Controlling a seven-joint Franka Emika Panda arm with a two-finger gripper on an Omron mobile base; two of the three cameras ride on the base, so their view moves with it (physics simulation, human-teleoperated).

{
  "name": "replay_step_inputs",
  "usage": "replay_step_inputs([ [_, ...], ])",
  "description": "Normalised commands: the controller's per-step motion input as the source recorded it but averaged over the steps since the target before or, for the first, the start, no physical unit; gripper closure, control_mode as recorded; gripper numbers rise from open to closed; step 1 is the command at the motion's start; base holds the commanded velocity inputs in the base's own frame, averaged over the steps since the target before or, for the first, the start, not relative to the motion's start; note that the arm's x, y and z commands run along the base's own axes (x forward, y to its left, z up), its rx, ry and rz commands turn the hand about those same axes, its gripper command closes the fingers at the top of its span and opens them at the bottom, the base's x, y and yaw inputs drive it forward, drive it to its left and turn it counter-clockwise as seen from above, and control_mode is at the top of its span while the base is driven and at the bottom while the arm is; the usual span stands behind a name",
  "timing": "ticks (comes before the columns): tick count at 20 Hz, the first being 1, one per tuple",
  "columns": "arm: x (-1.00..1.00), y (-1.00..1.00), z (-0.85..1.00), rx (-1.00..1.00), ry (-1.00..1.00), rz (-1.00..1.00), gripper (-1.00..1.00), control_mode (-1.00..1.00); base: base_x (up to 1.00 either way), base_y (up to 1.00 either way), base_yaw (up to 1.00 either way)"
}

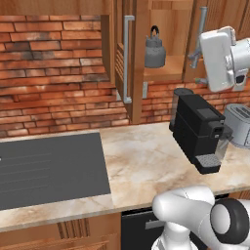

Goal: Open the cabinet, pick the kettle from the cabinet, and place it in the sink.

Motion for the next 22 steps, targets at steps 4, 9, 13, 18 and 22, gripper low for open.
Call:
replay_step_inputs([
  [4,-0.09,-0.34,0.0,-0.23,-0.14,-0.19,-1.0,-1.0,0.0,0.0,0.0],
  [9,-0.13,-0.33,0.0,-0.23,-0.13,-0.21,-1.0,-1.0,0.0,0.0,0.0],
  [13,-0.11,-0.26,-0.03,-0.23,-0.14,-0.22,-1.0,-1.0,0.0,0.0,0.0],
  [18,-0.07,-0.29,-0.02,-0.21,-0.11,-0.21,-1.0,-1.0,0.0,0.0,0.0],
  [22,0.0,-0.29,0.0,-0.18,-0.08,-0.18,-1.0,-1.0,0.0,0.0,0.0],
])
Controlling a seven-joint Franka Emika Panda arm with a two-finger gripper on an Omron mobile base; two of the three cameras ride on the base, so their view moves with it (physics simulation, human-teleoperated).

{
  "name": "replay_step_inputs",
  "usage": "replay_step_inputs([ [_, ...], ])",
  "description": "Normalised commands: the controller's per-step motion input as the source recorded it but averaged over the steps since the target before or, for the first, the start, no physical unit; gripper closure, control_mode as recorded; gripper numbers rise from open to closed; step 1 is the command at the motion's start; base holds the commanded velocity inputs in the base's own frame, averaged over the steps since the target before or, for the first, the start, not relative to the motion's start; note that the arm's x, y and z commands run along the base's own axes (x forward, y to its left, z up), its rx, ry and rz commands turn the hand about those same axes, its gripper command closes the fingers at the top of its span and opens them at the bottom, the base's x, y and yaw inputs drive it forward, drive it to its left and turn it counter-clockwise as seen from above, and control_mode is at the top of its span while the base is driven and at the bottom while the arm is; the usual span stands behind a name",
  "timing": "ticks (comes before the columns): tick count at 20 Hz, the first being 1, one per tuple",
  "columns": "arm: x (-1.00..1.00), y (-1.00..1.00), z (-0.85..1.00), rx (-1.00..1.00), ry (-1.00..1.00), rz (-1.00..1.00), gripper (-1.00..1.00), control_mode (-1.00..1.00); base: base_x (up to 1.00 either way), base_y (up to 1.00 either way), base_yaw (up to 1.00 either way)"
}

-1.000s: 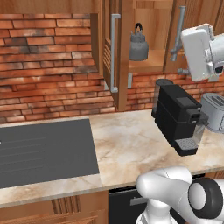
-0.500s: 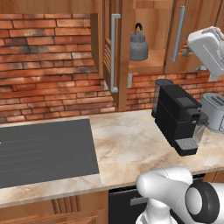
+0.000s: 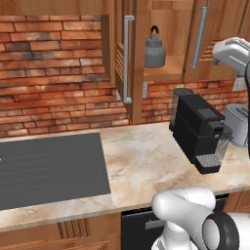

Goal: Open the cabinet, pick the kettle from the cabinet, and place it in the sink.

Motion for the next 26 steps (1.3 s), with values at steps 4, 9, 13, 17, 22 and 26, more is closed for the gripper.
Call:
replay_step_inputs([
  [4,0.01,-0.23,0.02,-0.17,-0.07,-0.18,-1.0,-1.0,0.0,0.0,0.0],
  [9,0.28,-0.12,0.07,-0.12,0.01,-0.1,-1.0,-1.0,0.0,0.0,0.0],
  [13,0.32,-0.05,0.08,-0.08,0.05,0.0,-1.0,-1.0,0.0,0.0,0.0],
  [17,0.41,-0.02,0.08,-0.01,0.08,0.0,-1.0,-1.0,0.0,0.0,0.0],
  [22,0.37,-0.03,0.05,0.0,0.08,0.01,-1.0,-1.0,0.0,0.0,0.0],
  [26,0.37,0.0,0.0,0.0,0.02,0.01,-1.0,-1.0,0.0,0.0,0.0],
])
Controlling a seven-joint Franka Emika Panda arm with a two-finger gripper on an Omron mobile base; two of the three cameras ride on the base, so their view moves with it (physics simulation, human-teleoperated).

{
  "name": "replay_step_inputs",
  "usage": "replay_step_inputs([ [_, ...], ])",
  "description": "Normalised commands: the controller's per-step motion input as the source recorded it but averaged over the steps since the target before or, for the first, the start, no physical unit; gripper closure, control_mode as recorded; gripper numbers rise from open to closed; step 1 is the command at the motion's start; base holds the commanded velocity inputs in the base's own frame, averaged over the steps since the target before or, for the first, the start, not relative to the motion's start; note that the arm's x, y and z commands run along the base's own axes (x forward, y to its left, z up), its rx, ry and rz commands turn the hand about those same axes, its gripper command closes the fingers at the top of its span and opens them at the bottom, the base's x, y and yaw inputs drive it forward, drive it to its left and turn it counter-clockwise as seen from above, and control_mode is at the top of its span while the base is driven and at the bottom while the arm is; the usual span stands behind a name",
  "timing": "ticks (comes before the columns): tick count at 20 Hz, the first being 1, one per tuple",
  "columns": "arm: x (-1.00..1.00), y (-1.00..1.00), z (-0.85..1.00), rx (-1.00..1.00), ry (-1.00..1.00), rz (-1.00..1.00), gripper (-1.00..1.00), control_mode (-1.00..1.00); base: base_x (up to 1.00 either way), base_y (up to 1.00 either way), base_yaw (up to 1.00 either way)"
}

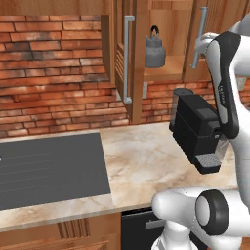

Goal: Open the cabinet, pick the kettle from the cabinet, and place it in the sink.

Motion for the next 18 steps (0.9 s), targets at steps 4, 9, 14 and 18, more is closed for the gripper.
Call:
replay_step_inputs([
  [4,0.37,-0.05,-0.04,0.0,0.0,0.0,-1.0,-1.0,0.0,0.0,0.0],
  [9,0.35,-0.04,-0.11,0.0,-0.03,0.0,-1.0,-1.0,0.0,0.0,0.0],
  [14,0.37,-0.04,-0.16,0.01,-0.06,0.01,-1.0,-1.0,0.0,0.0,0.0],
  [18,0.43,-0.01,-0.06,0.02,-0.06,0.03,-1.0,-1.0,0.0,0.0,0.0],
])
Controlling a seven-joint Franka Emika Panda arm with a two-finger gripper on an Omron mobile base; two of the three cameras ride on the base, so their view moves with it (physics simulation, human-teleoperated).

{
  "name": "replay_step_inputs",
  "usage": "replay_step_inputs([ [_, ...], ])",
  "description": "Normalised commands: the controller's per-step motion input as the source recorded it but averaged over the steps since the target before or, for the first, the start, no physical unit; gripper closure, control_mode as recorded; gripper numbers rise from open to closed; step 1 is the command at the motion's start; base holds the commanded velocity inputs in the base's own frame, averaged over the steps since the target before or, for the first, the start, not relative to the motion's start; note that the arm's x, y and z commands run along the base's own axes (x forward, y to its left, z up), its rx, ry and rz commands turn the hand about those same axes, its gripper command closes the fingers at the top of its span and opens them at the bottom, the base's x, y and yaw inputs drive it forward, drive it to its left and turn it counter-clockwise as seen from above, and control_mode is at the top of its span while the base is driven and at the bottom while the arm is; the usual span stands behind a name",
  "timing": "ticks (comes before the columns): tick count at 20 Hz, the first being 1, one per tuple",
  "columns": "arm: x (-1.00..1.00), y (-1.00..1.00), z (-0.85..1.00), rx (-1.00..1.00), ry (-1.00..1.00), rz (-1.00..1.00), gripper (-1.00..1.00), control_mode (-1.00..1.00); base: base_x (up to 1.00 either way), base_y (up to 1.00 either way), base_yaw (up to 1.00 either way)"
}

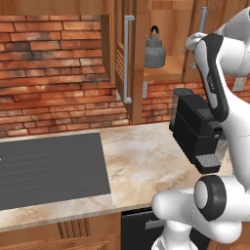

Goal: Open the cabinet, pick the kettle from the cabinet, and place it in the sink.

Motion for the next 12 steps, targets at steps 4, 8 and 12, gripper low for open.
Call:
replay_step_inputs([
  [4,0.43,-0.08,-0.01,0.04,-0.04,0.04,-1.0,-1.0,0.0,0.0,0.0],
  [8,0.45,-0.09,0.0,0.04,0.0,0.05,-1.0,-1.0,0.0,0.0,0.0],
  [12,0.42,-0.11,0.0,0.03,0.0,0.07,-1.0,-1.0,0.0,0.0,0.0],
])
